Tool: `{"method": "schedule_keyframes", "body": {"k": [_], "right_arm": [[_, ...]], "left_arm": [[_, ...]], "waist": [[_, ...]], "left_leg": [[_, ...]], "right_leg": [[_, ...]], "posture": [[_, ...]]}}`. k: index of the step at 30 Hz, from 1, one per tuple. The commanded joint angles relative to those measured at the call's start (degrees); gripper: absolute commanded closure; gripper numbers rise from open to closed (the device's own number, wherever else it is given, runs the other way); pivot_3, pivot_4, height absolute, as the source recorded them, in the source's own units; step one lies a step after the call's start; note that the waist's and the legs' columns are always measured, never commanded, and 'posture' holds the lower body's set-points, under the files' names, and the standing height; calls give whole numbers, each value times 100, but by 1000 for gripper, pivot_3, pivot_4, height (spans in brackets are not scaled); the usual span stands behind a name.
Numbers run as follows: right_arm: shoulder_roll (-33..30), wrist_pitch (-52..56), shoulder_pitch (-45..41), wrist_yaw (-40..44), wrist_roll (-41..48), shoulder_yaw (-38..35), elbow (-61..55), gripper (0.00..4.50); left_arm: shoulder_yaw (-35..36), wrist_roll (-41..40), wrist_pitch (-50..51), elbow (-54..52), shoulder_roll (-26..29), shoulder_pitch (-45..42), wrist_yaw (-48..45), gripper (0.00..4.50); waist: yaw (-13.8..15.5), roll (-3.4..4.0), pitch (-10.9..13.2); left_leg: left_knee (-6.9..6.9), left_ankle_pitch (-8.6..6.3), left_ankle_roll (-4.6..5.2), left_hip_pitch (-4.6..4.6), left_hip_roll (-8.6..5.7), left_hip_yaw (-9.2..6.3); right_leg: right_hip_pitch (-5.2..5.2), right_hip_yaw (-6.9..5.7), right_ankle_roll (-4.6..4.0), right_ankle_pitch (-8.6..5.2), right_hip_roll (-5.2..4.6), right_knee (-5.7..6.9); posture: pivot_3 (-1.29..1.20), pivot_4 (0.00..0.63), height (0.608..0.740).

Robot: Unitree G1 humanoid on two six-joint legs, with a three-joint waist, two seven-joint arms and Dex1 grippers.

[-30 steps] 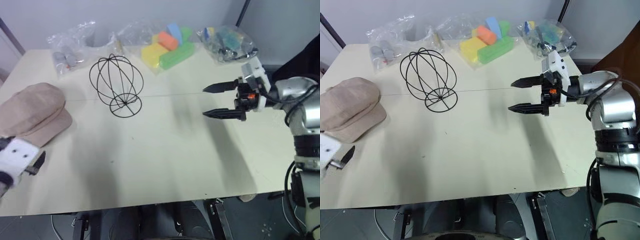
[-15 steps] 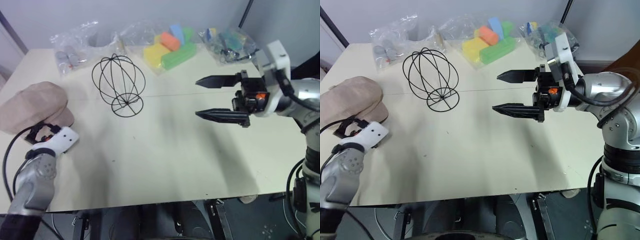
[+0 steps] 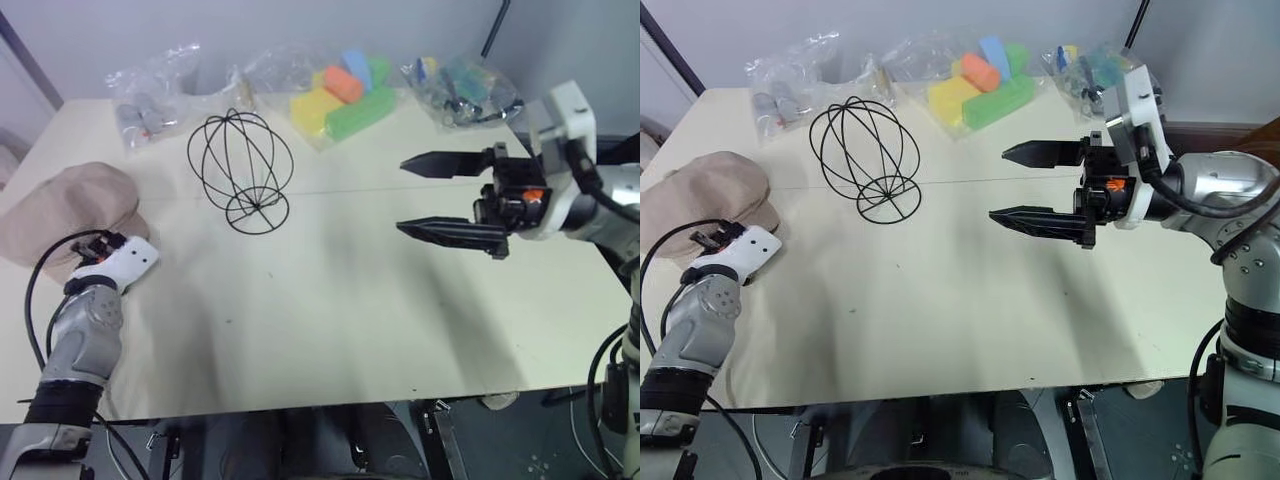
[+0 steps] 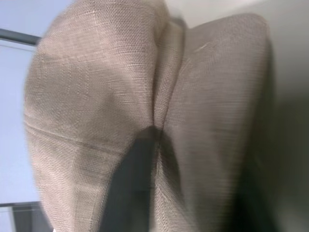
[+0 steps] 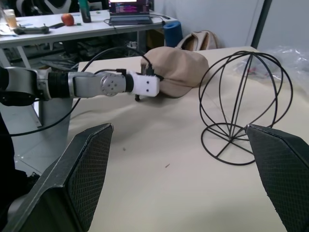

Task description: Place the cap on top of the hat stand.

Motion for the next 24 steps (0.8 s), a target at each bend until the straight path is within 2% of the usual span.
{"method": "schedule_keyframes", "body": {"k": [1,9,16,20,24], "right_arm": [[-173,74,-15,-49,259,-277,-122,0],[-337,-242,-54,-307,-18,-411,79,0],[-552,-305,-45,-410,-58,-631,263,0],[-513,-375,59,-511,-87,-604,205,0],[-435,-352,120,-677,-3,-594,124,0]], "left_arm": [[136,-55,28,92,79,-2,-30,4476],[571,-125,-590,-928,511,-977,126,4476],[258,-94,-1258,-2214,433,-1998,-194,4476],[-226,260,-1123,-2857,160,-1926,-592,4476],[-627,651,-1135,-3426,-66,-1440,-880,4476]], "waist": [[-2,0,0],[47,-37,18],[67,-42,17],[12,-42,17],[-29,-42,17]], "left_leg": [[0,0,0,0,0,0],[9,0,0,-16,0,-12],[12,0,0,-26,-18,6],[10,-1,1,-25,-26,8],[11,-1,2,-21,-22,8]], "right_leg": [[0,0,0,0,1,0],[-1,-9,0,0,1,-5],[0,-4,21,12,-30,-24],[0,-2,25,13,-28,-22],[0,3,26,14,-12,-19]], "posture": [[0,150,740],[0,150,740],[0,150,740],[0,150,740],[0,150,740]]}}
